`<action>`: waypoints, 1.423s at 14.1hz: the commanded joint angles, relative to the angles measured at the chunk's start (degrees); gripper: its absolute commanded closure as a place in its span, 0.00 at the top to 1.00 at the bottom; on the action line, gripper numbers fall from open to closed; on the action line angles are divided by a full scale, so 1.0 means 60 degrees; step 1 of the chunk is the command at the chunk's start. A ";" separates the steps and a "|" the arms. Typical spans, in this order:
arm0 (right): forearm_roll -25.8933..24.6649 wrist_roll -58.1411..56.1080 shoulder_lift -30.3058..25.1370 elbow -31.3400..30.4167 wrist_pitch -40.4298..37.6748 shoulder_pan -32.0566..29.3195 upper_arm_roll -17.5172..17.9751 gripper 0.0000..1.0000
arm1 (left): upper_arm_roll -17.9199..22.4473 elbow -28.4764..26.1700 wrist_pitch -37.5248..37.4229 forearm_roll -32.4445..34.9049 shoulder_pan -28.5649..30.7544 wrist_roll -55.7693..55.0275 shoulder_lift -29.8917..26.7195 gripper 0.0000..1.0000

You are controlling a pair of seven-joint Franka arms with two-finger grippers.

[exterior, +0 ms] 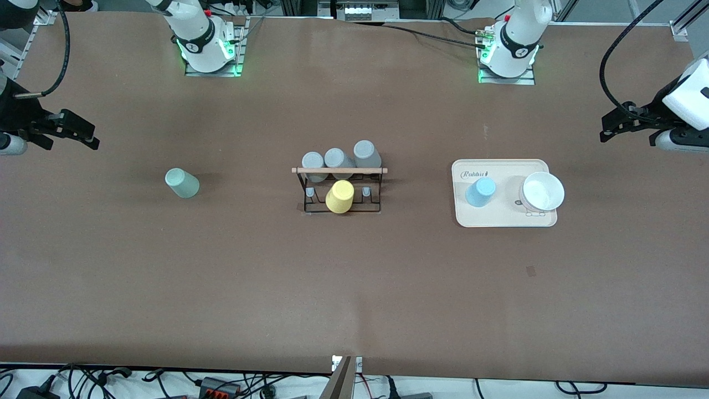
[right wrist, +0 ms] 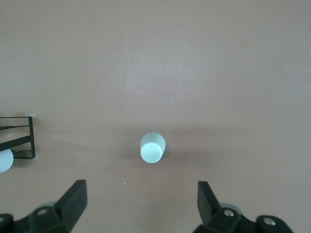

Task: Hang scattered cups on rack with three cups
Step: 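Reach the left gripper down to the light blue cup on the tray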

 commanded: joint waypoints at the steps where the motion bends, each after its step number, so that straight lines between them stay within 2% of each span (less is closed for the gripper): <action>1: 0.0002 -0.0133 -0.0148 0.0017 -0.0181 -0.0142 0.0072 1.00 | -0.0012 0.0257 -0.0184 -0.0003 0.0064 0.0189 0.0094 1.00; 9: 0.0003 -0.0001 -0.0105 0.0046 -0.0064 -0.0128 0.0086 1.00 | -0.0114 0.0242 -0.0242 0.0011 0.0035 0.0131 0.0108 1.00; 16: 0.0002 -0.0074 -0.0017 0.0046 -0.0108 -0.0128 0.0101 1.00 | -0.0158 0.0126 -0.2132 -0.0018 -0.0228 0.0175 0.0621 1.00; 18: 0.0002 -0.0060 -0.0017 0.0046 -0.0093 -0.0142 0.0101 1.00 | -0.0347 0.0066 -0.1885 -0.0033 -0.0535 0.0014 0.0810 1.00; 20: 0.0002 -0.0060 0.0042 0.0046 -0.0093 -0.0142 0.0101 1.00 | -0.0815 -0.0123 -0.1155 -0.0033 -0.0683 -0.0713 0.0972 1.00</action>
